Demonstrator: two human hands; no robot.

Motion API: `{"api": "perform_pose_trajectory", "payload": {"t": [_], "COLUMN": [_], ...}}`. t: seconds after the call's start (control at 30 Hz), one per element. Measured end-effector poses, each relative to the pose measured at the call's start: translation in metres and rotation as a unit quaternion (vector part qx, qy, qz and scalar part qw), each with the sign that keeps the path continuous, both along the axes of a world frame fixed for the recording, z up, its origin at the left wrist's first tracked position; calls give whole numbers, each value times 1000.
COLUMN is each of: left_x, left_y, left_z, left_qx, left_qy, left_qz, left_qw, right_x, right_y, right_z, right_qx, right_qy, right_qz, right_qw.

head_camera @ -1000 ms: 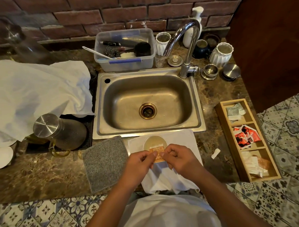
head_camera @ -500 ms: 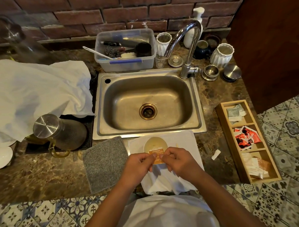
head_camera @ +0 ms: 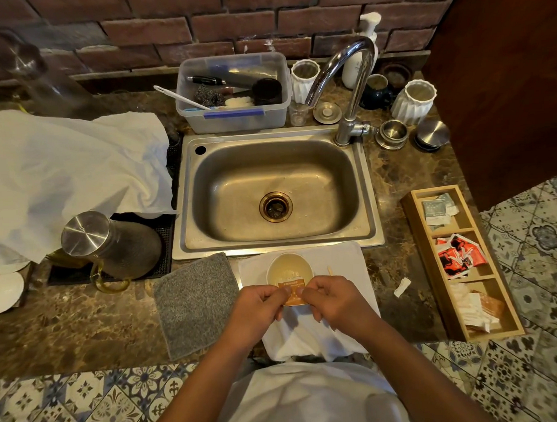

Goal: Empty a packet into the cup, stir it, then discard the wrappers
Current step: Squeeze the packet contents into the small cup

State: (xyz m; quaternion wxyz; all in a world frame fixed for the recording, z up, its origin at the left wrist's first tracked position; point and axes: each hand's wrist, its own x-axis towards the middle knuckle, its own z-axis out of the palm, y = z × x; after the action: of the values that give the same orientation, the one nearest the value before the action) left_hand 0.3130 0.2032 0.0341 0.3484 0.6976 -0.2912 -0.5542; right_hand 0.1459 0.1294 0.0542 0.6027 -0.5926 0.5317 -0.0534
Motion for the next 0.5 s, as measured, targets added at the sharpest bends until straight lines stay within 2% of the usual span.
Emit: {"api": "perform_pose_trajectory", "payload": {"t": [0.5], "left_x": [-1], "left_y": [1], "left_z": [11], "left_qx": [26], "left_qy": [45], "left_qz": [25], "left_qw": [998], "right_x": [-2], "right_y": [1], "right_z": [-3], "right_qx": [16], "right_qy": [-8], "right_qz": [-2], "right_qw": [1000]}}
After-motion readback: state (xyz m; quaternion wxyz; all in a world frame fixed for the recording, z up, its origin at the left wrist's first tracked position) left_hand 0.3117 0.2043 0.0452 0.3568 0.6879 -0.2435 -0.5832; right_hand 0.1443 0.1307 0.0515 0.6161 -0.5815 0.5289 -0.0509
